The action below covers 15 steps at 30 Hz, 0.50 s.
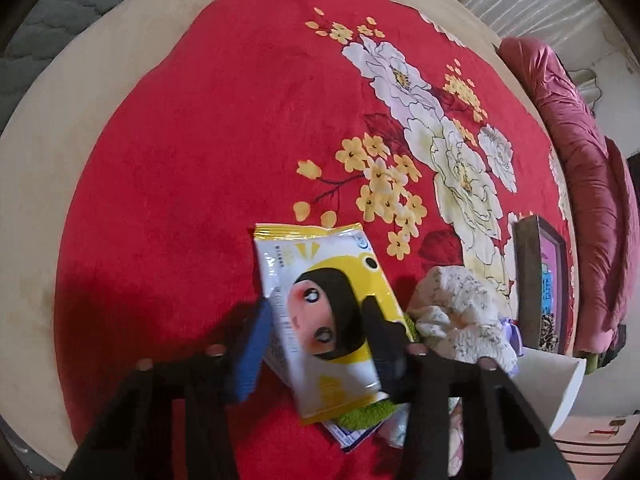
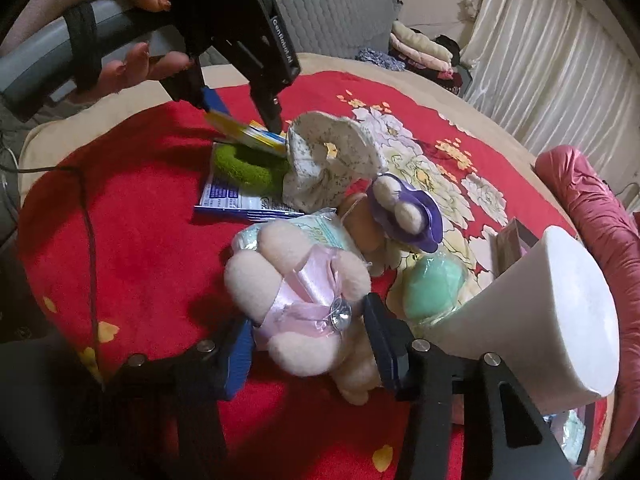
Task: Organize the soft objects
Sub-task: 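Reach the left tool to the yellow cartoon wipes pack while the right tool reaches the pink bunny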
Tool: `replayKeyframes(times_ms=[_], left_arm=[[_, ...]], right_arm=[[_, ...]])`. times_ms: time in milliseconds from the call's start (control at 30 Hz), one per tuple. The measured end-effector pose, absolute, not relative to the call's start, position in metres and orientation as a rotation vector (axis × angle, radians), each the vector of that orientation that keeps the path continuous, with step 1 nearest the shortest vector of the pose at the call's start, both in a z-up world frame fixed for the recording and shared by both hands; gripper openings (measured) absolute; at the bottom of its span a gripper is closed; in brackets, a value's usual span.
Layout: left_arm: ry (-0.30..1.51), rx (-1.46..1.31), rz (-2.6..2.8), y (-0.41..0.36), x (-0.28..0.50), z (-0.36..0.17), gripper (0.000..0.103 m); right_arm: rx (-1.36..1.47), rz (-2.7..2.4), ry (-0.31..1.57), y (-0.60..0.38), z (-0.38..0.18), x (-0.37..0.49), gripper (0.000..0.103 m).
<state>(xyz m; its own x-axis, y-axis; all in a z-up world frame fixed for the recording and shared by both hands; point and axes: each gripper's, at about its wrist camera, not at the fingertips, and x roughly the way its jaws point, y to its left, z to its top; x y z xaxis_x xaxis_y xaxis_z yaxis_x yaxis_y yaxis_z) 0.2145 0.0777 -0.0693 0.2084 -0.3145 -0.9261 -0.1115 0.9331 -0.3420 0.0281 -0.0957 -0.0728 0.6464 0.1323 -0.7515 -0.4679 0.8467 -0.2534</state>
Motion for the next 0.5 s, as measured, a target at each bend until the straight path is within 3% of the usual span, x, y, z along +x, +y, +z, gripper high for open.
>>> replayKeyframes(times_ms=[100, 500], left_arm=[[1.377, -0.375, -0.151, 0.079, 0.213, -0.069, 0.036], [1.426, -0.581, -0.155, 0.097, 0.223, -0.088, 0.037]], right_arm=[[-0.449, 0.359, 0.803, -0.096, -0.072, 0.029, 0.05], [-0.453, 0.349, 0.806, -0.093, -0.074, 0.026, 0.051]])
